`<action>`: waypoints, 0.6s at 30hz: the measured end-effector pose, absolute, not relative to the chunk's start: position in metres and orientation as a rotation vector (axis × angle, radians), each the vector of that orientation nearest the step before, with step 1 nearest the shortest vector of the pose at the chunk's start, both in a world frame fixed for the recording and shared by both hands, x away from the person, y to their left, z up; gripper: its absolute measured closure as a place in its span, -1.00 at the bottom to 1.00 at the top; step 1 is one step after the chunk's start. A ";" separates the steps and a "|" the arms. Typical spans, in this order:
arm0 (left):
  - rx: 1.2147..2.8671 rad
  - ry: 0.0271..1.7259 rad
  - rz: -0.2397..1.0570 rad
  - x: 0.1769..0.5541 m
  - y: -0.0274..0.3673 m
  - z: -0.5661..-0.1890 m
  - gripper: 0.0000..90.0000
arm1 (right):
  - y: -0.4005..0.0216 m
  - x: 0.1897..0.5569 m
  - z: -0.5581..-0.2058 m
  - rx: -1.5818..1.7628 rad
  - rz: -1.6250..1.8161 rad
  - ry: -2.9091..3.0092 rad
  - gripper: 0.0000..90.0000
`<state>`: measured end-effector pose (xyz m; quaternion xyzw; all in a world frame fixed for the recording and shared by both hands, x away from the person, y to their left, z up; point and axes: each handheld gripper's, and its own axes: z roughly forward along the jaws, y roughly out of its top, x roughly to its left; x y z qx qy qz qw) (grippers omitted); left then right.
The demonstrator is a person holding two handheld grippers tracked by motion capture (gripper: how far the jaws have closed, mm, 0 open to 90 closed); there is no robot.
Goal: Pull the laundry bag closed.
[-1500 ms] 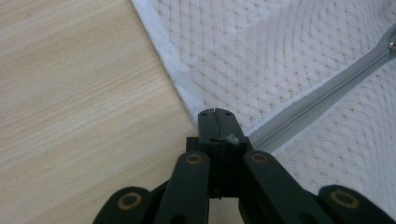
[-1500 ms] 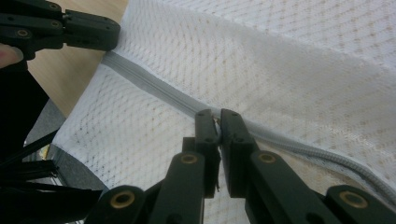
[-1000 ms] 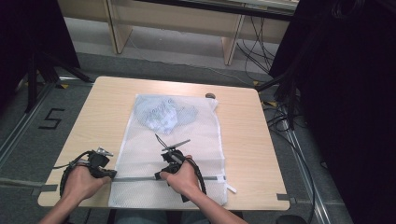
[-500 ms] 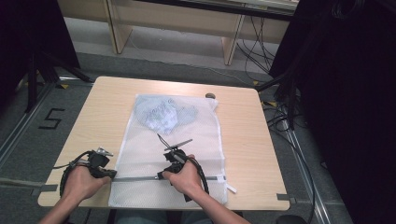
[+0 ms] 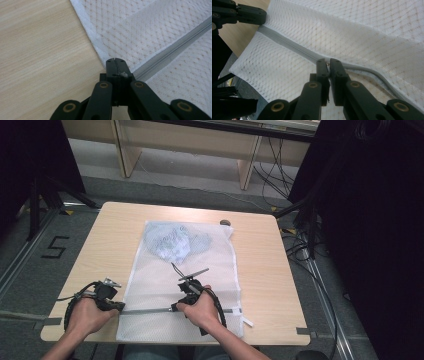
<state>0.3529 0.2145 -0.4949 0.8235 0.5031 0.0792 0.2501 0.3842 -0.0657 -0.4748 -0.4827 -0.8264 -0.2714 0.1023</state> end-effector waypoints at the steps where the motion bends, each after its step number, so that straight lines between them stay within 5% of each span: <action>1: 2.230 1.381 0.224 0.353 0.214 -0.495 1.00 | -0.066 0.384 -0.475 -1.424 -0.801 -2.438 0.93; 18: 2.233 1.378 0.226 0.353 0.214 -0.495 1.00 | -0.069 0.384 -0.476 -1.462 -0.792 -2.423 0.93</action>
